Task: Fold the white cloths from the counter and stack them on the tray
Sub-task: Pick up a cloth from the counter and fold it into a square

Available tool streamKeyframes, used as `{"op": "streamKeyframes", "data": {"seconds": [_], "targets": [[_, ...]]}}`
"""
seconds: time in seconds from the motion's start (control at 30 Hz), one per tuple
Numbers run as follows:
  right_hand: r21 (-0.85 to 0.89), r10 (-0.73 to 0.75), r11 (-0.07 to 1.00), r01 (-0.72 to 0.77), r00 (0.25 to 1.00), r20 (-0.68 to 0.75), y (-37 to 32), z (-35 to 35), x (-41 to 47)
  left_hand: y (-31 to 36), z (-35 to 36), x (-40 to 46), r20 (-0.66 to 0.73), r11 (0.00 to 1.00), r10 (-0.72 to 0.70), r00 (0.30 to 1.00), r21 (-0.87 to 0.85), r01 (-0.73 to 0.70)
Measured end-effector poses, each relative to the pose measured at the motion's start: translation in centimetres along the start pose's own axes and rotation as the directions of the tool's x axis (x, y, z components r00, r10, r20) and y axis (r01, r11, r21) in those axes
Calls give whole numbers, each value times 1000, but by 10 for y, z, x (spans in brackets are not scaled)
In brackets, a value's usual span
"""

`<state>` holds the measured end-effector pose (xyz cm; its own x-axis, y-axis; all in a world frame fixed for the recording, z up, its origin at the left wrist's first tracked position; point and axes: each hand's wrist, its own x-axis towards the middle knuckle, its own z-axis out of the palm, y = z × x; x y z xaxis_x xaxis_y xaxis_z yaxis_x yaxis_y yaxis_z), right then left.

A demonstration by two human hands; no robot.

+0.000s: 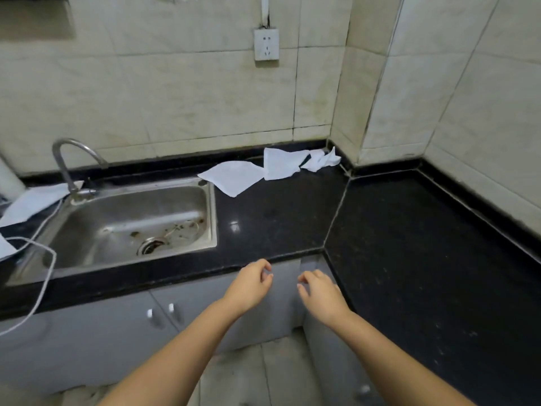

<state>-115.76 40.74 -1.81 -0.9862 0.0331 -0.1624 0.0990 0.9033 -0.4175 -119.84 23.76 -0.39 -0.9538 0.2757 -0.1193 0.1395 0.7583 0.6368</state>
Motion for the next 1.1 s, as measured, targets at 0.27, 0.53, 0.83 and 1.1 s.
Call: {"op": "streamKeyframes", "data": {"seconds": [0.27,0.53,0.83,1.1], "targets": [[44,50,998,-51,998,31,-36,-11,134,-41,-54,146,69,996,-32,997,80,27],[59,-136,990,130,982,128,-70,-1,287,-94,-83,272,-50,966,-158,986,199,165],[17,-362,930,367,909,207,-104,27,417,-138,-81,357,21,843,-155,988,523,121],[-18,-384,919,393,906,180,-100,52,439,-154,-69,364,-53,885,-124,991,446,134]]}}
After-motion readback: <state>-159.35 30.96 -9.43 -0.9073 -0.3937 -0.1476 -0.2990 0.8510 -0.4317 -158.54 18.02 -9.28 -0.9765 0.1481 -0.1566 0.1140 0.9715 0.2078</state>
